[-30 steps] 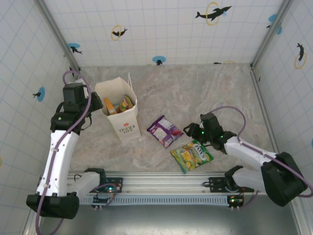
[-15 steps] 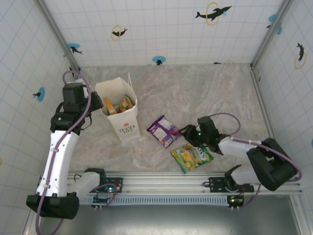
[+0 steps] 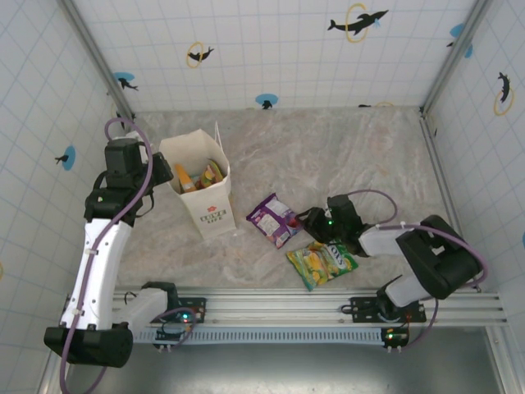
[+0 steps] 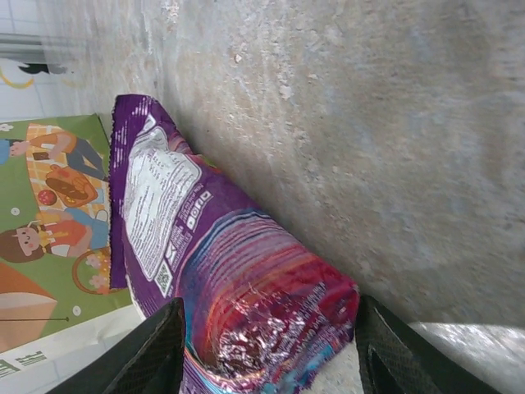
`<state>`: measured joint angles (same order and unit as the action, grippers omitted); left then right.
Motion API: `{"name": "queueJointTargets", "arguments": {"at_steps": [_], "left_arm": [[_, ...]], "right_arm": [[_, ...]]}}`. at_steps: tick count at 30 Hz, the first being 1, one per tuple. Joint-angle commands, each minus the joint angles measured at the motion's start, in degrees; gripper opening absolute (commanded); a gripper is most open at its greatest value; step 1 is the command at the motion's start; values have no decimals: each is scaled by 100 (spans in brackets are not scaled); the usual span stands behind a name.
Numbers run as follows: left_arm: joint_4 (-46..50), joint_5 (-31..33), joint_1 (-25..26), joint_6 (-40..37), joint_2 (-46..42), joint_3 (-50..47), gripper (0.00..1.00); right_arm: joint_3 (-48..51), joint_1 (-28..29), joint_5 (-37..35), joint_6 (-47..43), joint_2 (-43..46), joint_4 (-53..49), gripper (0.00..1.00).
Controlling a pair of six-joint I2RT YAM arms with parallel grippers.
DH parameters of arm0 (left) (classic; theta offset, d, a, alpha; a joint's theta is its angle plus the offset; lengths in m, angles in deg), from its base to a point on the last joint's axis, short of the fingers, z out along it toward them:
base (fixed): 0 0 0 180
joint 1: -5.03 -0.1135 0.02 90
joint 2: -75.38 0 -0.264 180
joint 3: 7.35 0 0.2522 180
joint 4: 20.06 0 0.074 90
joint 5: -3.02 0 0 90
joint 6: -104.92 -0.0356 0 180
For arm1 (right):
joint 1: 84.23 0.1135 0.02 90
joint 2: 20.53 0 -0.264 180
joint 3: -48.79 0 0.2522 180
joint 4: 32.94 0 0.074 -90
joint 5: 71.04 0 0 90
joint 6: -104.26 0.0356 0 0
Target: Place the snacks into the paper bag
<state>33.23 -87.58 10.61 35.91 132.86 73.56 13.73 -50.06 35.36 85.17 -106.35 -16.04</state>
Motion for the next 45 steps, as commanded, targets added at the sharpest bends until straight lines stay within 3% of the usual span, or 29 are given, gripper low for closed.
{"name": "queueJointTargets", "arguments": {"at_steps": [1,8,20,24,45], "left_arm": [[-45,-23,12,-69,-25,-53,11],[-17,7,6,-71,-15,-45,11],[-35,65,13,-148,38,-72,10],[-42,39,10,-159,71,-19,10],[-37,9,11,-139,118,140,9]], "right_arm": [[-76,45,-101,100,-274,405,57],[-47,72,-224,192,-674,899,49],[-94,76,-485,-174,-851,988,17],[-6,89,-725,-298,-502,1067,0],[-1217,352,-1758,-1892,1284,-642,0]]}}
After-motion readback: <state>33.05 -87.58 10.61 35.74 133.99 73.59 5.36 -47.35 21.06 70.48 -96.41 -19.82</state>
